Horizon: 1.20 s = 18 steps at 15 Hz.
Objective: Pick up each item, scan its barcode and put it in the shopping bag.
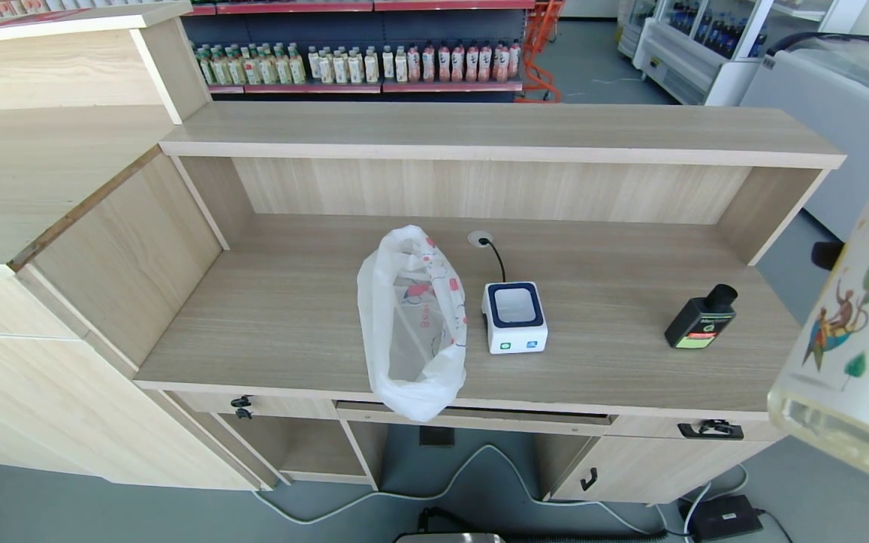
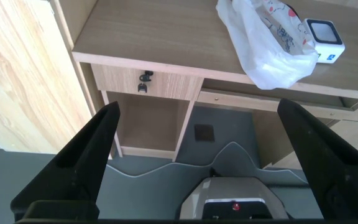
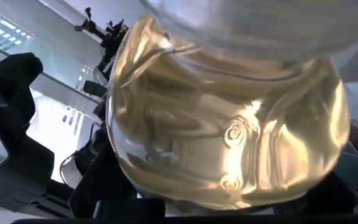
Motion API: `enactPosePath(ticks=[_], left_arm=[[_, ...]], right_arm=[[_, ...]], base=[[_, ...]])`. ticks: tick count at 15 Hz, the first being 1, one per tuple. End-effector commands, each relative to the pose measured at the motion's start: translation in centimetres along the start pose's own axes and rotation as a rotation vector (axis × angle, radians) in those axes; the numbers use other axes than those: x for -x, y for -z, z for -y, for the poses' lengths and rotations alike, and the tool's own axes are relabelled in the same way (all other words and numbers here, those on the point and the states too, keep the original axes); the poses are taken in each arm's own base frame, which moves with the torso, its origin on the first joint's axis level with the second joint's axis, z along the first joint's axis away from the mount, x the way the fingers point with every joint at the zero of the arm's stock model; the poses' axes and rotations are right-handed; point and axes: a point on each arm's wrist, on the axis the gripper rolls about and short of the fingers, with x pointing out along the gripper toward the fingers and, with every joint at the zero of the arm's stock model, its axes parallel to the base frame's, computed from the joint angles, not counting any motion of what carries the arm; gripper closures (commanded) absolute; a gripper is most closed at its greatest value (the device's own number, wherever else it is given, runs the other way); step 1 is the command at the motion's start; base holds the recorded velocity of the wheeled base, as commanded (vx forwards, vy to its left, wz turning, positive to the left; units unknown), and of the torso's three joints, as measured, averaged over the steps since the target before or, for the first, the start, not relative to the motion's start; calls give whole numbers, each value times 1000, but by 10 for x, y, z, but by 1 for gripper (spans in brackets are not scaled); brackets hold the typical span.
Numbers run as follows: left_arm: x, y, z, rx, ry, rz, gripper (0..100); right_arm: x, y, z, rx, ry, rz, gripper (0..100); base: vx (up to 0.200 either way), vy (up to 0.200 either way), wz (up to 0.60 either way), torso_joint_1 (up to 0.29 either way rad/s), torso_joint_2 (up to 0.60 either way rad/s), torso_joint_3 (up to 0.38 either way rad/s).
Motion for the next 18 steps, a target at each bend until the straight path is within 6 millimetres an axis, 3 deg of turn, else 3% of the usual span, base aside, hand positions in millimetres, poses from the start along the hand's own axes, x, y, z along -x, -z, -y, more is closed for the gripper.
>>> enactPosePath(ticks=[1,4,6,7,8,10,14,18], left_arm=[[0,0,0,0,0,0,0],[0,0,0,0,0,0,0],[0,0,0,0,0,0,0],[0,0,0,0,0,0,0],[0,0,0,0,0,0,0],[0,0,0,0,1,1,0],[0,0,0,0,0,0,0],[0,0,0,0,0,0,0]], right_arm=[[5,2,16,47,87,14,100],[24,4,69,226,324,15,100],[48,1,111,372,487,-2,100],[48,1,111,372,487,-2,100],[66,6,145,545,575,-80,100],[74,12,170,765,594,-190,100],[79,8,204,1095,657,-375,100],[78,-4,223,1376,609,-467,100]], base=[[0,0,0,0,0,0],[0,0,0,0,0,0],[0,0,0,0,0,0],[0,0,0,0,0,0],[0,0,0,0,0,0],[0,0,0,0,0,0],[0,0,0,0,0,0],[0,0,0,0,0,0]])
